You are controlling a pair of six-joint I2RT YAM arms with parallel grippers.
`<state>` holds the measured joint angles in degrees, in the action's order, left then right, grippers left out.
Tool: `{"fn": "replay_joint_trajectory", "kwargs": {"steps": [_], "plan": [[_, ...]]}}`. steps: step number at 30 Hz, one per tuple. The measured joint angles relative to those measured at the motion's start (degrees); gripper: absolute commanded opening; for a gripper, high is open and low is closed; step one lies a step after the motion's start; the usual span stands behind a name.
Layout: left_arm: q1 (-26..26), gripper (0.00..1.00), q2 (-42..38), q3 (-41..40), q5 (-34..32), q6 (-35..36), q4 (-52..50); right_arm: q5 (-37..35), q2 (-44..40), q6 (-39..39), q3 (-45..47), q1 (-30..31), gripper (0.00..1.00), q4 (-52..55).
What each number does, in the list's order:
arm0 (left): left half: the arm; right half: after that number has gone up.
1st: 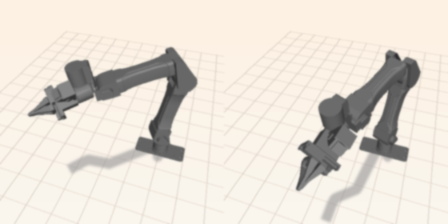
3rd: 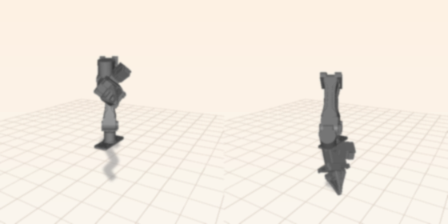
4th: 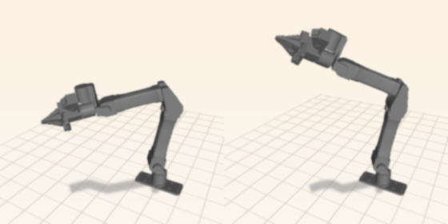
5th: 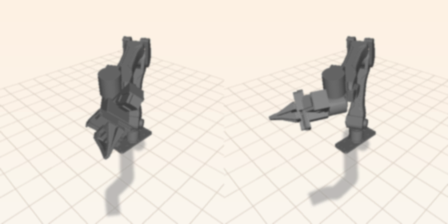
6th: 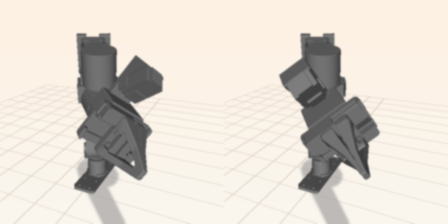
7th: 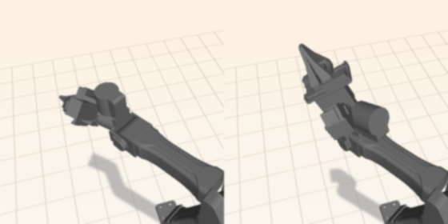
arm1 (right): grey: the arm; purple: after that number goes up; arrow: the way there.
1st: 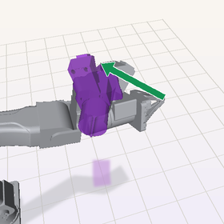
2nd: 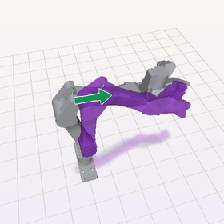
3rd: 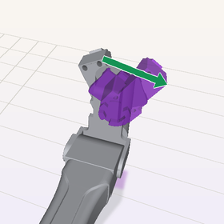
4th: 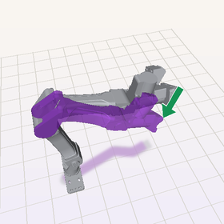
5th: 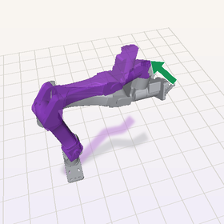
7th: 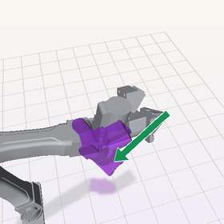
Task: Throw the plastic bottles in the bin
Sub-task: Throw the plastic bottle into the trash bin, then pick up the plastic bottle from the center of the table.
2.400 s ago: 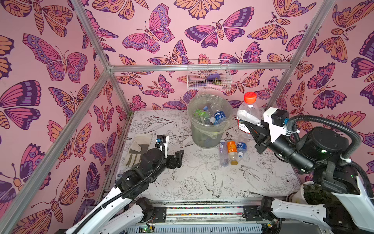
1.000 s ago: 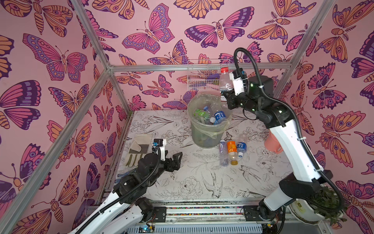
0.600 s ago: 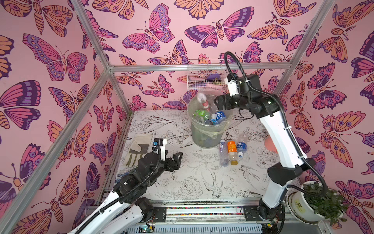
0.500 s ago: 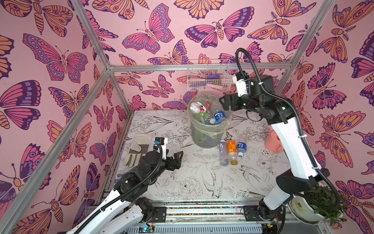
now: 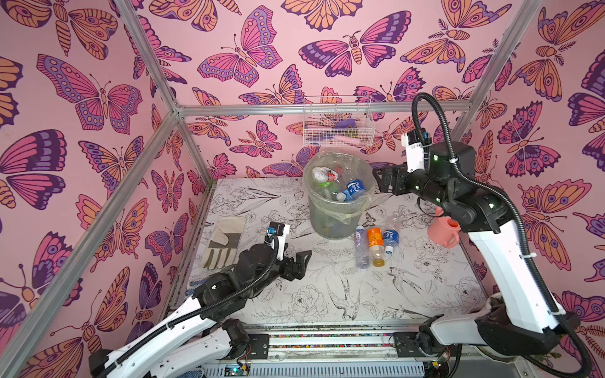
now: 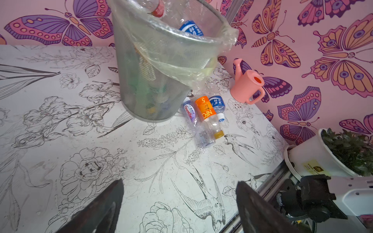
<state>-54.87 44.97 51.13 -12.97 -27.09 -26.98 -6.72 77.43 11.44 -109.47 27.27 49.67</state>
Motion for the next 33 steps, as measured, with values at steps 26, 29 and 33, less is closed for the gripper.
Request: {"fn": "replay_joint_trajectory", "kwargs": {"steps": [26, 29, 33], "plan": [[-11.8, 0.86, 40.8, 11.7, -3.2, -15.5, 10.5, 1.8, -17.1, 20.6, 32.4, -19.0, 0.99, -2.3], [-12.2, 0.81, 44.9, 13.7, -5.3, -17.0, 11.1, 1.8, -18.2, 21.7, 34.0, -20.2, 0.99, -2.4], [-12.3, 0.74, 50.5, 16.8, -7.5, -18.4, 12.2, 1.7, -19.4, 22.7, 36.4, -21.8, 0.99, -2.5]]}}
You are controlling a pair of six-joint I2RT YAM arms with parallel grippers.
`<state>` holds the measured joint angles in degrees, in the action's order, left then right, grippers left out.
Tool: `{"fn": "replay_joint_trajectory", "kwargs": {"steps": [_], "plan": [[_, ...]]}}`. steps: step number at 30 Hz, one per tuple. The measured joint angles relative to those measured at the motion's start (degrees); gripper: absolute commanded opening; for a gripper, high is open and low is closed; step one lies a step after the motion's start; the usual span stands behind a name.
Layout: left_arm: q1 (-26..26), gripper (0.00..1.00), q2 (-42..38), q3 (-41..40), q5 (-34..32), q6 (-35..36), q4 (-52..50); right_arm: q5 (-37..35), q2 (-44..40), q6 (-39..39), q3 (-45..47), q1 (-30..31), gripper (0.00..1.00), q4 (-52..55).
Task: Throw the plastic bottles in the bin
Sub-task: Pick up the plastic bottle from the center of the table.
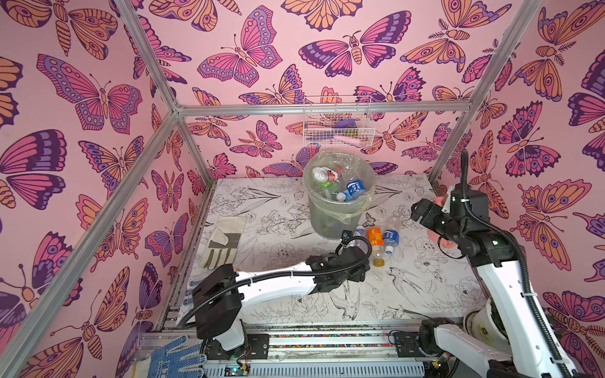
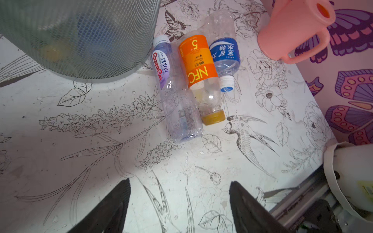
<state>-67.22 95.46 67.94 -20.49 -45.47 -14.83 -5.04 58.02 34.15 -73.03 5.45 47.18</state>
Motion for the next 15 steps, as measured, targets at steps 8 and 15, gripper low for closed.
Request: {"fn": "replay_joint_trajectory", "kwargs": {"steps": [8, 15], "plan": [[0.0, 0.69, 11.6, 7.0, -1.8, -0.9, 0.8, 0.0, -2.8, 1.6, 4.2, -3.0, 0.99, -1.1], [0.1, 0.69, 17.3, 12.2, -2.0, -0.4, 1.2, 0.2, -3.3, 2.1, 8.2, -3.9, 0.99, -2.1]]}}
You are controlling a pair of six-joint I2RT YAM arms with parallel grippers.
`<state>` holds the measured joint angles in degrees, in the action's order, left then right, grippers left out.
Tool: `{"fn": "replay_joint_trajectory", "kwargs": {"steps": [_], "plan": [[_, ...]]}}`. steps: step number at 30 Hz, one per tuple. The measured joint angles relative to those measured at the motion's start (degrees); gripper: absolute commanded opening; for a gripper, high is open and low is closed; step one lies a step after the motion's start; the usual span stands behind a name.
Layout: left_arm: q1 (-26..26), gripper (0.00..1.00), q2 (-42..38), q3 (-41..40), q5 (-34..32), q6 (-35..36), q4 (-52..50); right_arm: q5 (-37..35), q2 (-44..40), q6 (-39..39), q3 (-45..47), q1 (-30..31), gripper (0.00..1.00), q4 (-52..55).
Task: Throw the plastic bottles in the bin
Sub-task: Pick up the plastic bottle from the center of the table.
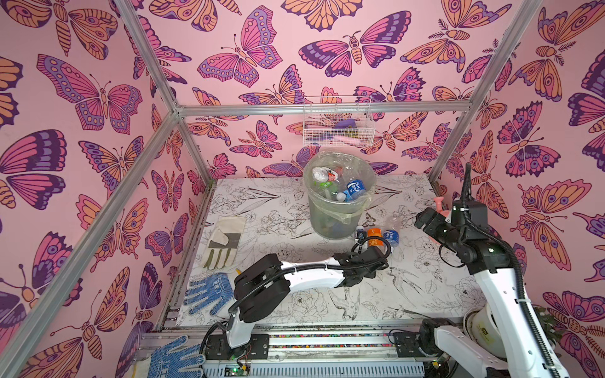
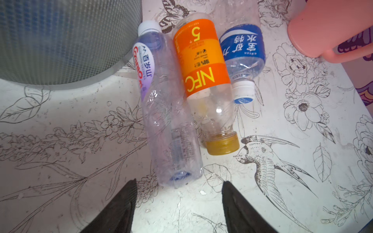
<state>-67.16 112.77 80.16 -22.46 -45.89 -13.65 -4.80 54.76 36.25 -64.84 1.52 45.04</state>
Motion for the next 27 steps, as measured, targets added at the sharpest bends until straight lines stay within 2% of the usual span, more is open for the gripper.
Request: {"fn": "replay_joint_trajectory", "kwargs": {"steps": [21, 27], "plan": [[2.8, 0.71, 10.1, 8.7, 0.1, 0.9, -1.5, 1.5, -1.2, 1.3, 4.3, -1.9, 0.99, -2.3], [3.5, 0.65, 11.7, 9.1, 0.2, 1.4, -1.8, 2.4, -1.2, 1.6, 5.7, -2.1, 0.99, -2.8]]}}
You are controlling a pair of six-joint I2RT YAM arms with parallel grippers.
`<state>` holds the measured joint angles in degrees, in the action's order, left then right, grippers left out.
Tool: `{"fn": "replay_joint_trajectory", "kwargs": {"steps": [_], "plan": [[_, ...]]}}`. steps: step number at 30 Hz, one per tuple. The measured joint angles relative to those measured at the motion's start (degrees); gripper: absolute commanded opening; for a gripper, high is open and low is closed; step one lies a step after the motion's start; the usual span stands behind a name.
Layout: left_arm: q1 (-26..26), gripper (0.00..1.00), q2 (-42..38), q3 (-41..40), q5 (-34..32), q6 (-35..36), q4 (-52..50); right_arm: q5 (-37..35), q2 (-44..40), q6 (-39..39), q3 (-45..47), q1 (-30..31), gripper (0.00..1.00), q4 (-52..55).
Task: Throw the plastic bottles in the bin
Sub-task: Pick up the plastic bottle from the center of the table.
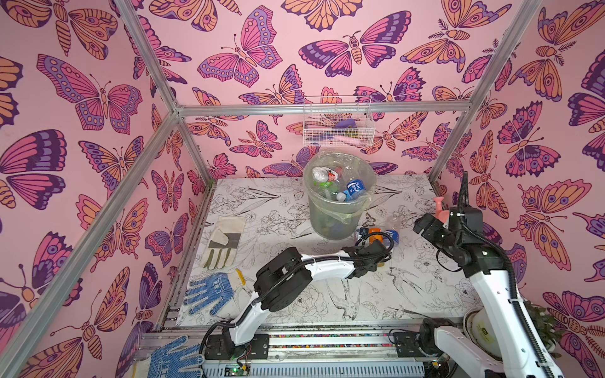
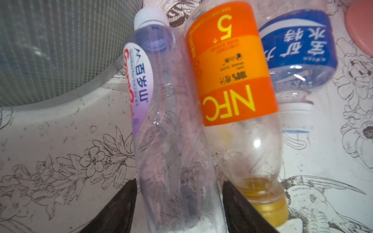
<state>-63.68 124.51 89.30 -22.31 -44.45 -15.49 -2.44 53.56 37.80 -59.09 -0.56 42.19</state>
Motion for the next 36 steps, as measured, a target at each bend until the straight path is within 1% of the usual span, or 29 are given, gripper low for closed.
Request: {"fn": "replay_joint_trajectory", "kwargs": {"steps": [2, 4, 6, 9, 13, 21, 28, 36], "plan": [[0.1, 0.58, 0.2, 0.0, 0.0, 0.0, 0.0, 0.2, 0.0, 0.2, 0.2, -0.2, 0.99, -0.1], [0.2, 0.43, 0.3, 0.0, 0.0, 0.2, -0.2, 0.2, 0.0, 0.6, 0.4, -0.2, 0.99, -0.6], [0.3, 0.31, 0.3, 0.0, -0.2, 0.2, 0.1, 0.4, 0.0, 0.8, 0.4, -0.2, 0.99, -0.9], [0.3, 0.21, 0.2, 0.0, -0.6, 0.9, 0.2, 0.4, -0.1, 1.0, 0.5, -0.2, 0.99, -0.9], [-0.2, 0.17, -1.3, -1.7, -1.4, 2.3, -0.1, 0.4, -0.8, 1.2, 0.8, -0.4, 0.99, -1.0], [-2.4, 0.14, -8.8, -6.6, -3.3, 3.9, -1.9, 0.4, -1.4, 1.2, 1.0, -0.7, 0.99, -1.1], [-4.5, 0.13, -15.5, -8.0, -4.6, 5.7, -3.0, 0.4, -1.4, 1.2, 1.4, -1.3, 0.99, -1.1], [-8.3, 0.12, -22.9, -8.2, -7.6, 10.9, -6.3, 0.4, -1.3, 1.2, 2.0, -2.9, 0.99, -1.2]]}}
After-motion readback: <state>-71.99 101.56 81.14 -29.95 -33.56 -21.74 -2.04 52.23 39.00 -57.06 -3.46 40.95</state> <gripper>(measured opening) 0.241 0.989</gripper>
